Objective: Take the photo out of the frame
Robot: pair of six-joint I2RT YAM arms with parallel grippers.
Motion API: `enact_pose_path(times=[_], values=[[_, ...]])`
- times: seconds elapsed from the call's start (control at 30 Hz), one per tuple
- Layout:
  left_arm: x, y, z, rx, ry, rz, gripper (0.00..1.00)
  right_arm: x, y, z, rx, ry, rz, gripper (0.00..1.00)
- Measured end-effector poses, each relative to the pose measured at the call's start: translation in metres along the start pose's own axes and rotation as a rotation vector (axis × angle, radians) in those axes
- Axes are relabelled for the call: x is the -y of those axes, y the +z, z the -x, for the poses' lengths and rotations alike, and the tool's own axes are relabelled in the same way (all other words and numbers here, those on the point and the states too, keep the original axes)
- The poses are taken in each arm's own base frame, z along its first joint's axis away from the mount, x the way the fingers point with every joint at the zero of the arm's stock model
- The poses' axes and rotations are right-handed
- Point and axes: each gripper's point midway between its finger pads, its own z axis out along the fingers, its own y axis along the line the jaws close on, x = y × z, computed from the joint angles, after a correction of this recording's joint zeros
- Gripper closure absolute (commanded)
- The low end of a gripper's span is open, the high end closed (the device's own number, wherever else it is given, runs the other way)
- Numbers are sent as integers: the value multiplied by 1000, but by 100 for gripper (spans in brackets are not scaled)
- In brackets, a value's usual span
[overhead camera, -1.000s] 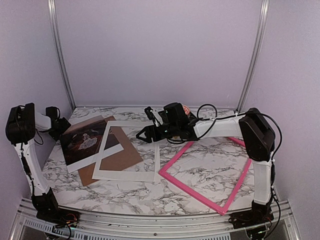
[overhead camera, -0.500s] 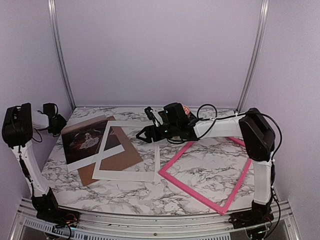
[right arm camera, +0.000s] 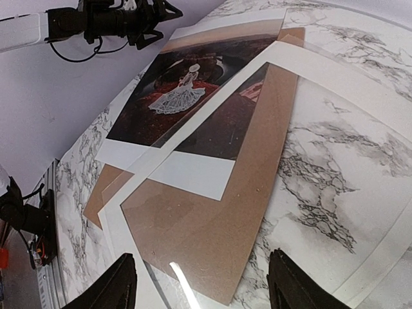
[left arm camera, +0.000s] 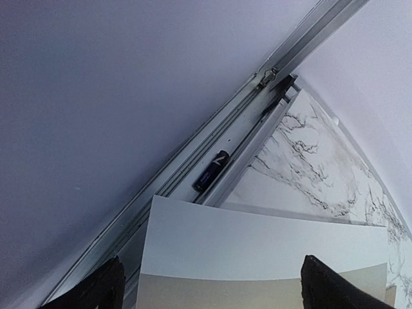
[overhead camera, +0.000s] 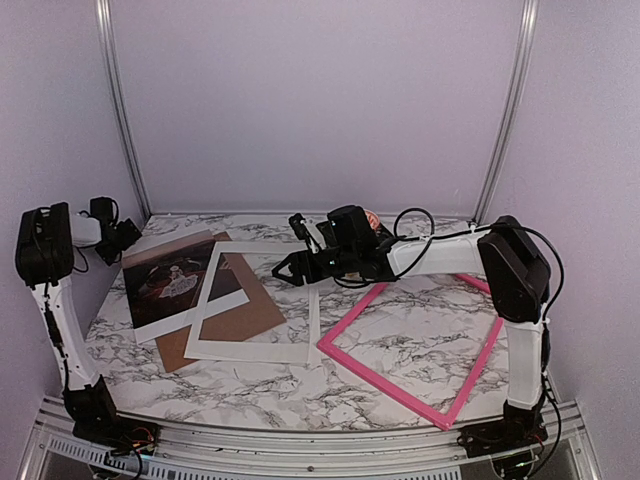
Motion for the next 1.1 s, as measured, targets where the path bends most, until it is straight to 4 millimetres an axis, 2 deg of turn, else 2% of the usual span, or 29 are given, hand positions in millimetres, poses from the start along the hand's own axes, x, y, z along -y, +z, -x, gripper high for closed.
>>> enact_pose_path(times=[0.2,0.37,0.47,0.63,0.83,1.1], values=[[0,22,-17,-67,6,-13,1,-1,0,0,-2,0,7,32],[-2,29,-24,-102,-3,1,1,-3,0,-1,-5,-1,19,32],[-1,31,-27,-118,-18,-5,4,-4,0,-1,-6,-1,22,32],[0,32,-26,-117,-28,-6,21,-4,0,-1,-7,-1,23,32],[-3,32,-24,-106,-18,8,50,-4,0,-1,-6,0,23,32],[-9,33,-22,-92,20,36,81,-4,0,-1,-6,0,23,33]])
